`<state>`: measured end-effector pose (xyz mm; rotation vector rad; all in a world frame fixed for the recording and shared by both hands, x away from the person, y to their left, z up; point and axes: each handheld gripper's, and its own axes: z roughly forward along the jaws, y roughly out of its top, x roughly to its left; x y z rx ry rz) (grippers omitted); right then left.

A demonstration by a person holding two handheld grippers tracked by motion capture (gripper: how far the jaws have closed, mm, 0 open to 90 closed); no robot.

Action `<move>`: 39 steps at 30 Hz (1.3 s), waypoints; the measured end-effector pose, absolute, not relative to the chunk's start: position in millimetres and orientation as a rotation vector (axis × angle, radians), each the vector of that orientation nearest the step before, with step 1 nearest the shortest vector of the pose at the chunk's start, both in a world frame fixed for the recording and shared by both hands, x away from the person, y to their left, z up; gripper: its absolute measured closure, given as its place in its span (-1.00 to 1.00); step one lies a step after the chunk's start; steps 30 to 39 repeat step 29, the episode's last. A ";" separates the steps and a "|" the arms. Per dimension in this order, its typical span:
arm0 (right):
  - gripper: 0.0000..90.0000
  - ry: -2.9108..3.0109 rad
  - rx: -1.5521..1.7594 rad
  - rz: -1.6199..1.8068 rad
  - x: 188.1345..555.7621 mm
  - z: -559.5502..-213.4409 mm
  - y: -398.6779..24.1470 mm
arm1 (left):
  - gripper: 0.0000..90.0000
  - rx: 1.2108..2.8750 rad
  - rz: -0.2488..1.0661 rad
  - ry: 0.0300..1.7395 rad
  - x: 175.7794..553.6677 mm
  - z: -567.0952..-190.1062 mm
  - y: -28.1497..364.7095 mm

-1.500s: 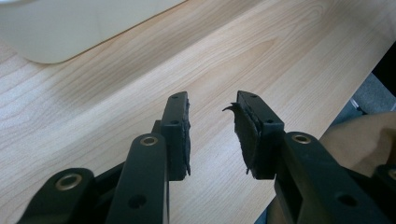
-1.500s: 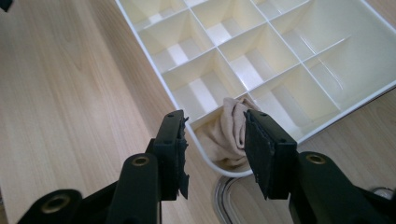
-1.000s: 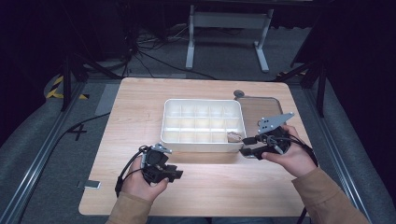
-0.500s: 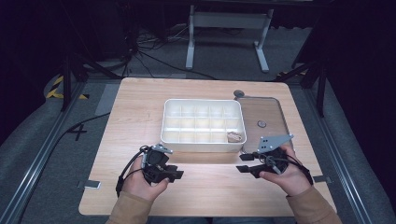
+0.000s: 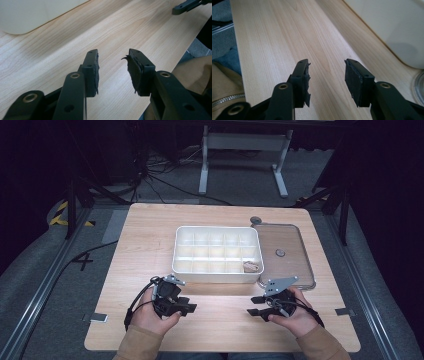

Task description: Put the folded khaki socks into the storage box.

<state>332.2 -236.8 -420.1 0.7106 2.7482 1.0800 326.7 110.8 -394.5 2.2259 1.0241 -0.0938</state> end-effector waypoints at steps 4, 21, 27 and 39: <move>0.17 2.746 0.698 1.056 330.0 -432.3 -234.6 | 0.34 2.221 -0.093 1.018 327.2 -396.2 110.6; 0.11 2.688 0.679 1.025 315.0 -459.0 -232.3 | 0.27 2.247 -0.094 1.014 333.9 -412.7 113.7; 0.08 2.663 0.690 1.031 317.8 -460.0 -234.9 | 0.25 2.274 -0.050 1.009 336.3 -419.1 113.1; 0.08 2.659 0.690 1.032 318.5 -459.9 -235.8 | 0.24 2.275 -0.040 1.019 336.6 -419.8 113.1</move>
